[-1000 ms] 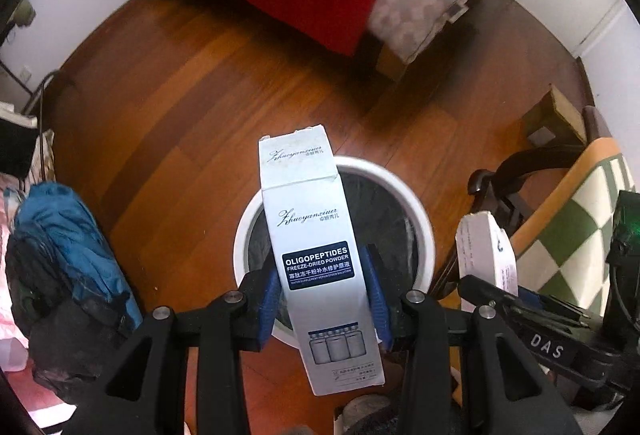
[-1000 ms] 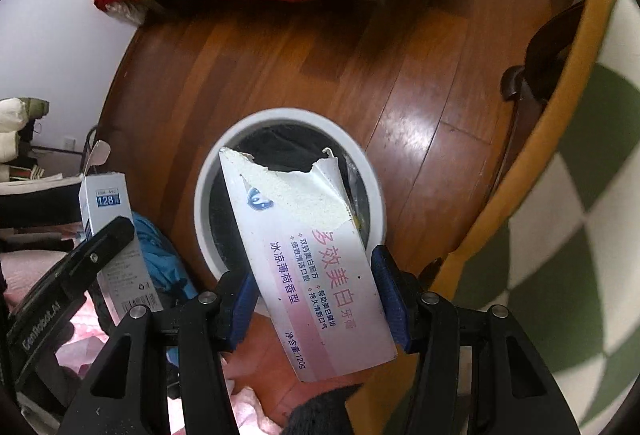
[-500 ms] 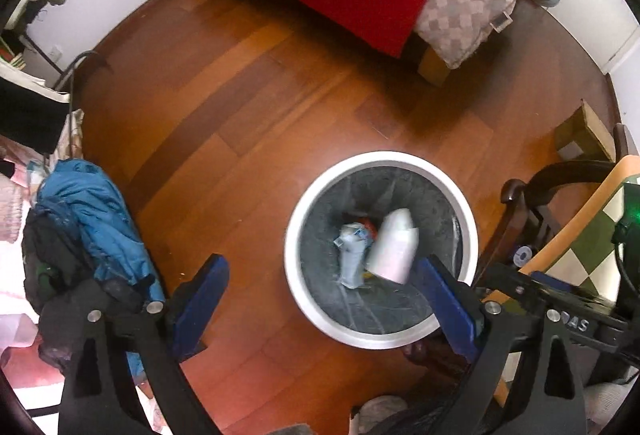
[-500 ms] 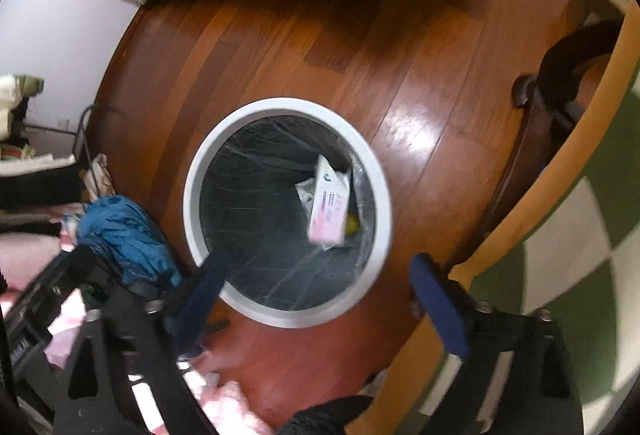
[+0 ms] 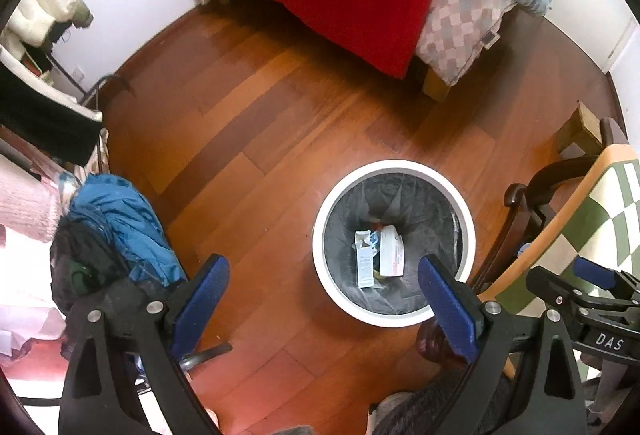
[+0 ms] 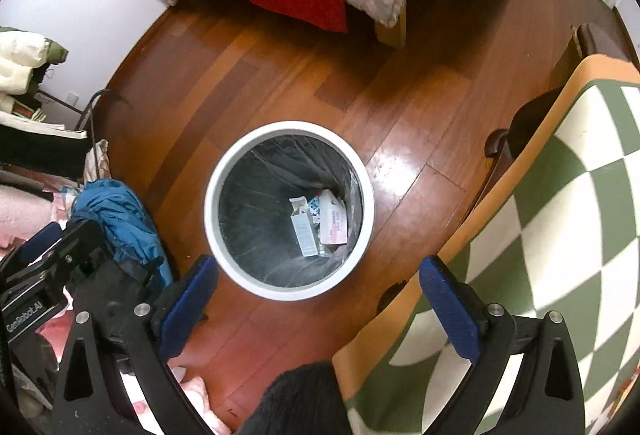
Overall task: Collect trash
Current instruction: 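Carry both boxes over the white bin and open both tools to drop them, then move both tools back over the table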
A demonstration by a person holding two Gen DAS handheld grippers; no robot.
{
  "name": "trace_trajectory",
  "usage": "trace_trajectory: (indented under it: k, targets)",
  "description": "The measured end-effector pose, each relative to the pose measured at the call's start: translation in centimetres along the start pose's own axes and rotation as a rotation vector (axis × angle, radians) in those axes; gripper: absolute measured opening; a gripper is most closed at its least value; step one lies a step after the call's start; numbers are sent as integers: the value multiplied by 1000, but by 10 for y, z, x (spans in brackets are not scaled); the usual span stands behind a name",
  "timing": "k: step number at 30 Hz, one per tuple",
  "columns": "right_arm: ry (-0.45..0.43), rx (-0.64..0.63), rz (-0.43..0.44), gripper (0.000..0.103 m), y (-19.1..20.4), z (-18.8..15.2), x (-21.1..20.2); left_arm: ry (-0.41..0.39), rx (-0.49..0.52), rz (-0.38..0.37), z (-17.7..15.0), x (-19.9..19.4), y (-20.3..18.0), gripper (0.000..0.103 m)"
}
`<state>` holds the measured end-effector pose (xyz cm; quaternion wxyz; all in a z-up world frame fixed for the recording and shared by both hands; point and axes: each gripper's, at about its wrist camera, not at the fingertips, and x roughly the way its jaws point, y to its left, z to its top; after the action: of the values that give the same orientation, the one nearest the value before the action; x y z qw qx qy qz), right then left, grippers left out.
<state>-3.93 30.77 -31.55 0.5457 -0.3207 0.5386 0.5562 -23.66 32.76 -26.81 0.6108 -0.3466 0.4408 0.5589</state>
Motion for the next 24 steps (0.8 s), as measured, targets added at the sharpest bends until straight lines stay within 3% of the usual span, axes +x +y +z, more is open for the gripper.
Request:
trace_trajectory:
  k: [14, 24]
  targets:
    - [-165, -35, 28, 102, -1, -35, -122, -155, 39, -9, -12, -95, -14, 97]
    - [-307, 61, 149, 102, -39, -75, -217, -271, 82, -13, -22, -168, -49, 97]
